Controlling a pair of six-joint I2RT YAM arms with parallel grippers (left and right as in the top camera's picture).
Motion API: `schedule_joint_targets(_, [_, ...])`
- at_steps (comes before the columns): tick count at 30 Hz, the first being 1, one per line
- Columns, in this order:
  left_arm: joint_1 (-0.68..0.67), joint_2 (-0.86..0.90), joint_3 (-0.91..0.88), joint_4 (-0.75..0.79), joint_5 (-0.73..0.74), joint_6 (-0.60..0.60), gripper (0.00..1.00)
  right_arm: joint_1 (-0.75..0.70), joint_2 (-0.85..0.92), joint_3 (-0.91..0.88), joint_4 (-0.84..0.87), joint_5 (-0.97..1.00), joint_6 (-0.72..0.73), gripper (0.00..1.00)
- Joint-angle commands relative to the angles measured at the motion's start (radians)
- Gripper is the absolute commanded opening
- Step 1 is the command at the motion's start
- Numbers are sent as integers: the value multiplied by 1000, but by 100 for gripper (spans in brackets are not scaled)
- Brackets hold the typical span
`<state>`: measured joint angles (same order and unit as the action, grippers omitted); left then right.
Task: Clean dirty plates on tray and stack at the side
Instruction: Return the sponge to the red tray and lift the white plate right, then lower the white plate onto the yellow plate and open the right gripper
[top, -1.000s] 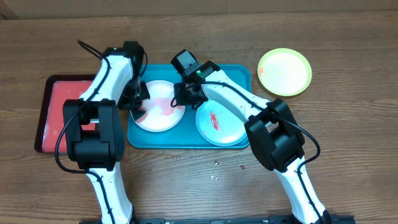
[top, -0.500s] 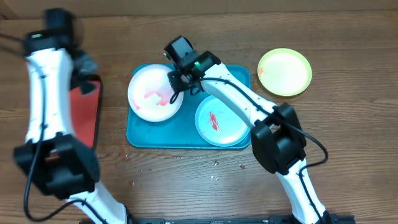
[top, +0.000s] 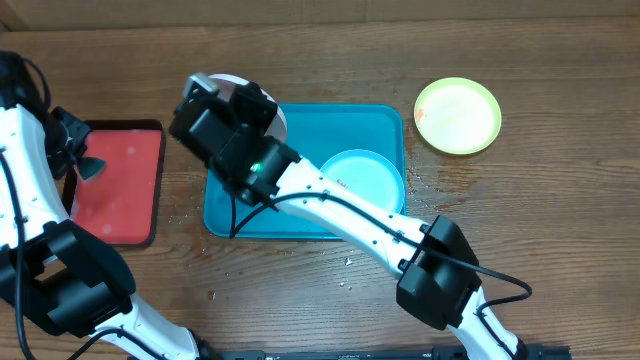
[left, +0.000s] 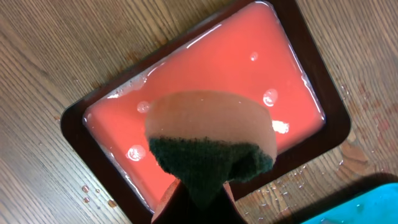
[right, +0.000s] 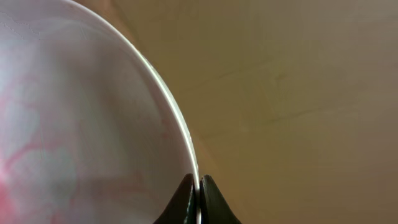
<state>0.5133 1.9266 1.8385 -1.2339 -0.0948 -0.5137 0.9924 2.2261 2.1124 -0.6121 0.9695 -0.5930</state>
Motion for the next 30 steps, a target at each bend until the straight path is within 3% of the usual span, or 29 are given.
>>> schedule_joint_targets(1, [5, 0, -9, 9, 39, 21, 4, 18, -32, 24, 67, 138, -272, 4])
schedule_joint_targets(6, [4, 0, -9, 12, 40, 32, 4, 27, -32, 24, 148, 157, -359, 4])
schedule_joint_targets(14, [4, 0, -9, 13, 40, 35, 4, 14, -32, 23, 162, 173, -335, 4])
schedule_joint_targets(16, [3, 0, -9, 13, 40, 35, 4, 6, -32, 21, 146, 120, -226, 4])
schedule_joint_targets(18, [3, 0, -9, 16, 40, 35, 4, -9, -32, 21, 23, -85, -30, 4])
schedule_joint_targets(21, [3, 0, -11, 16, 40, 35, 4, -49, -24, 21, -158, -488, -30, 4])
schedule_joint_targets(24, [3, 0, -11, 15, 41, 35, 4, -87, -23, 21, -177, -394, -2, 4])
schedule_joint_targets(27, [3, 0, -11, 16, 43, 35, 4, -159, -51, 22, -32, -185, 197, 4])
schedule_joint_targets(30, [3, 0, -11, 15, 43, 40, 4, -266, -75, 22, -15, -232, 378, 4])
